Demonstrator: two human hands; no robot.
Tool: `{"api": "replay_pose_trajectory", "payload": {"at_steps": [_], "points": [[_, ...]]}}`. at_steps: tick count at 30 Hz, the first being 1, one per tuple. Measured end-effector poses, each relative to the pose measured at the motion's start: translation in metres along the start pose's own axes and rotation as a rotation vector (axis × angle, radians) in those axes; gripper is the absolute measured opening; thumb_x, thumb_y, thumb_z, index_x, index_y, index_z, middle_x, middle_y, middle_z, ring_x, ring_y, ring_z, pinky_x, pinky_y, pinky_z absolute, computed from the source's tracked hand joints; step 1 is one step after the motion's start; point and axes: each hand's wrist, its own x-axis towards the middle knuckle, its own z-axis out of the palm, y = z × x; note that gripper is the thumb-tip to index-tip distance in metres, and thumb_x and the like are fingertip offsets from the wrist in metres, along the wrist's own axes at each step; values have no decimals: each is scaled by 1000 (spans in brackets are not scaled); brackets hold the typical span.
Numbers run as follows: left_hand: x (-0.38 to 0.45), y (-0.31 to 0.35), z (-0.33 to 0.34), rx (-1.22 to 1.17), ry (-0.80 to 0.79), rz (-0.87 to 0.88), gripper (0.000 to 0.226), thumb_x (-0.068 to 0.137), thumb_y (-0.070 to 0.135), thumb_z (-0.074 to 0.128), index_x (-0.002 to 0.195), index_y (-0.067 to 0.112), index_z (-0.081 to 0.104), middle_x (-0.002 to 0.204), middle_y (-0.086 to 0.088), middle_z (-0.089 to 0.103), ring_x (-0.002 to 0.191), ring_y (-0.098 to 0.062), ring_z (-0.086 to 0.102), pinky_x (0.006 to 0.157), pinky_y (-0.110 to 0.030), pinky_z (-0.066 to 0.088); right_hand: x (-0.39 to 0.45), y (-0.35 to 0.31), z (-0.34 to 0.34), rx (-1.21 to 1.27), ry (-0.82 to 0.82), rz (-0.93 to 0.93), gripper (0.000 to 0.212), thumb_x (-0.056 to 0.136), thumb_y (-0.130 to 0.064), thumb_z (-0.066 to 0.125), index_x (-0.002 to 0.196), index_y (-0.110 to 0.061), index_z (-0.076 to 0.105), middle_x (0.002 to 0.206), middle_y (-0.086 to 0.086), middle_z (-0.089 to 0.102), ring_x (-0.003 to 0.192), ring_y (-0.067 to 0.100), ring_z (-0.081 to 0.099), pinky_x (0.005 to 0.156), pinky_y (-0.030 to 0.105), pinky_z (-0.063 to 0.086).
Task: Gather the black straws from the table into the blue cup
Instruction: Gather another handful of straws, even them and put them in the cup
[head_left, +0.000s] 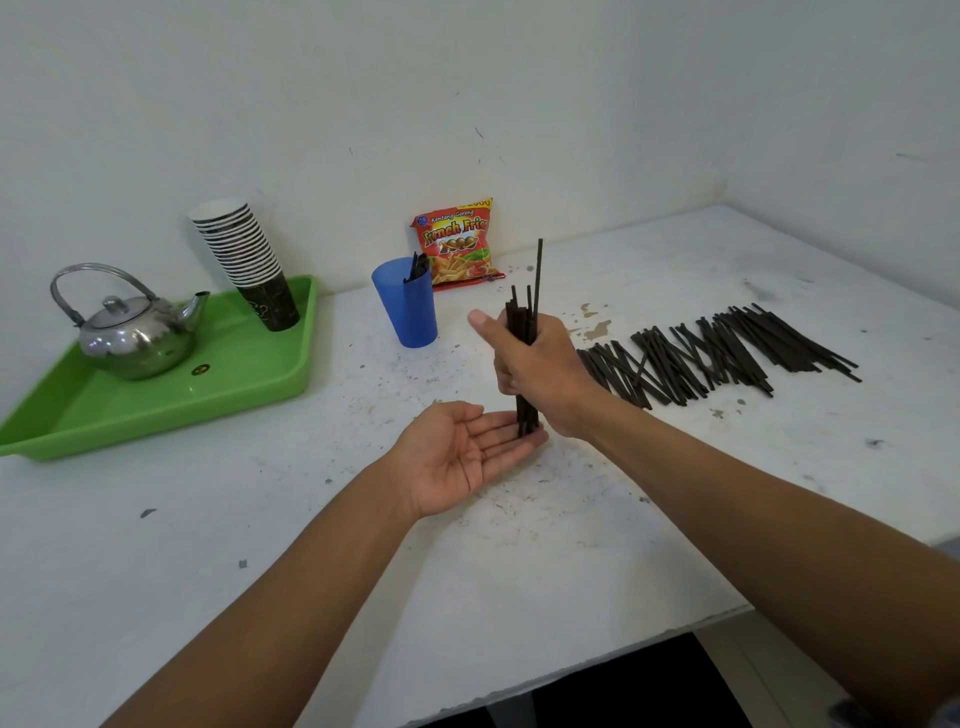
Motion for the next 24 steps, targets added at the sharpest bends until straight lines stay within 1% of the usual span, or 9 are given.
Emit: {"api": "replay_pose_trajectory", "payload": {"at_steps": [2,5,7,10,15,18,20,22,24], "points": [[1,1,0,-15,6,-3,45,105,15,34,128,-17,54,126,-35,65,111,-47,69,88,-49,62,2,-1,-2,11,25,-14,45,93,-44,68,62,-22,45,48,-4,38,43,14,33,44,28,35],[3,4,1,-21,-6,1,43,105,14,35,127,-17,55,127,-35,66,111,-46,70,87,-48,62,1,2,-5,-104,-9,-52,45,93,-46,67,62,-17,54,49,0,52,44,13,51,50,22,48],[4,6,2,-14,-8,4,42,104,14,35,125,-16,56,126,-34,66,112,-46,70,89,-47,61,0,6,-6,-175,-23,-45,47,94,-47,65,62,-14,56,50,1,55,47,12,56,55,19,50],[6,11,1,3,7,3,44,105,15,34,123,-16,58,125,-35,67,109,-45,71,89,-47,61,5,7,-7,-119,-22,10,48,98,-44,61,61,-17,45,47,-4,43,44,13,44,53,29,43],[8,33,-10,34,115,50,45,106,18,35,126,-16,57,122,-34,68,107,-43,72,86,-47,62,30,-3,0,-22,51,48,49,102,-45,53,63,-17,40,46,-7,38,42,10,38,48,25,39],[11,57,-19,175,298,193,39,106,23,43,125,-7,61,116,-23,75,104,-33,75,87,-40,62,53,-10,8,-53,108,20,60,103,-49,48,55,-13,51,48,1,54,49,14,58,54,19,50],[16,75,-25,310,487,356,35,103,24,56,127,0,61,117,-15,74,105,-26,74,89,-37,60,69,-16,17,-3,151,29,65,103,-50,46,49,-18,60,56,4,67,63,20,70,66,27,55],[22,91,-31,446,648,496,47,95,23,71,135,4,58,120,-9,70,108,-21,69,95,-37,58,87,-24,26,77,206,32,68,104,-49,44,47,-21,65,65,3,74,72,16,74,73,30,54],[27,103,-35,618,746,578,73,84,27,83,146,7,50,125,-4,66,113,-22,65,103,-38,54,105,-34,34,159,263,36,71,105,-49,41,45,-24,70,69,-2,77,73,11,73,80,31,55]]}}
